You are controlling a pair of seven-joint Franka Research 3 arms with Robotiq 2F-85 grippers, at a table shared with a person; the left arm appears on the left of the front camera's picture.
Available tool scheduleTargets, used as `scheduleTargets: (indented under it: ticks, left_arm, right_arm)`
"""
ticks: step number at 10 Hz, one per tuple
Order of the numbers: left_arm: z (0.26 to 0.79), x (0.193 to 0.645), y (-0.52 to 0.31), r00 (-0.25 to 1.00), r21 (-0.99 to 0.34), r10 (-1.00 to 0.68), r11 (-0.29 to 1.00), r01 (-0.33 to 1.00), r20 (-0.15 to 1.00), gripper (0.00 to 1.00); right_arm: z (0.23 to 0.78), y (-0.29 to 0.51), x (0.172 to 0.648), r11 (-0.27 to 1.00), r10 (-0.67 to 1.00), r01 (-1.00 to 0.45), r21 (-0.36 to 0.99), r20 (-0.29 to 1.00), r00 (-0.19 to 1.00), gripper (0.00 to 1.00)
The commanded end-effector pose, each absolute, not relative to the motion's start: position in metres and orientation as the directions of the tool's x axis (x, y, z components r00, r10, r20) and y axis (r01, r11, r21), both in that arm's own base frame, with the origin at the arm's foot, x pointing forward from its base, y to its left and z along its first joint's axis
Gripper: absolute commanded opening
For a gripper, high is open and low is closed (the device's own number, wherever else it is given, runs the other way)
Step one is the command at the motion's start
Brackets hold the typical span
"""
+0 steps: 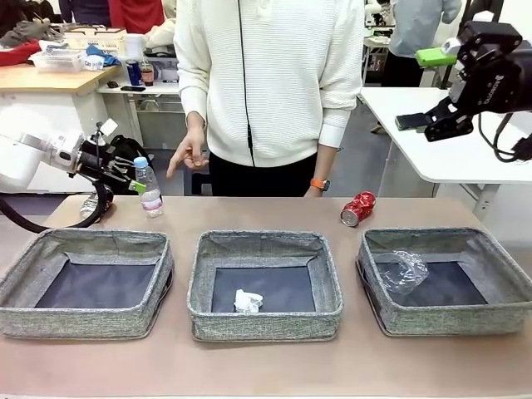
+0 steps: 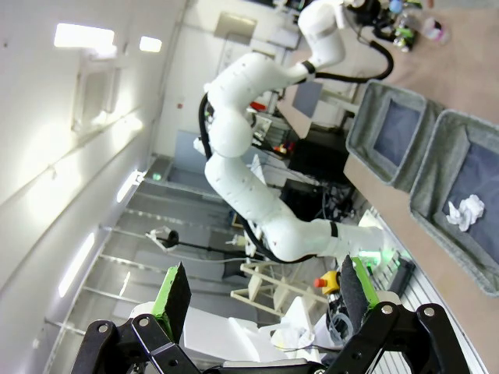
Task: Sort the waste into the appropriate baskets.
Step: Pick up the waste item pointed out by the person.
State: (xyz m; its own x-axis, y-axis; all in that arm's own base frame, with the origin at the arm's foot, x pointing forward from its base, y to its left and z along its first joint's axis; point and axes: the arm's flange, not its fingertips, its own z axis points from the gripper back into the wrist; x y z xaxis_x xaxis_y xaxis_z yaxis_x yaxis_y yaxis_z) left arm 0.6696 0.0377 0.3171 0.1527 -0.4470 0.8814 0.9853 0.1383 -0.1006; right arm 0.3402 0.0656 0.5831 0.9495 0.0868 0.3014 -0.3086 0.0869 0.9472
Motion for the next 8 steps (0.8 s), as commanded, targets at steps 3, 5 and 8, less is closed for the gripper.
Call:
scheduleTargets:
  ticks: [3,5,8]
  left_arm:
    - [0.314,0.665,0.033,0.16,-0.12,-0.446,0.117,0.986,0.88,1.0]
    - [0.309,0.663,0.031,0.136,-0.096,-0.451,0.11,0.989,0.882,0.88]
    - [0.308,0.665,0.032,0.156,-0.119,-0.462,0.109,0.987,0.873,0.0]
  right_arm:
    - [0.584,0.066,0.342,0.09,0.086,-0.333,0.939,0.326,0.942,1.0]
    - [0.584,0.066,0.342,0.09,0.086,-0.333,0.939,0.326,0.942,1.0]
    - [0.584,0.066,0.342,0.09,0.086,-0.333,0.939,0.326,0.942,1.0]
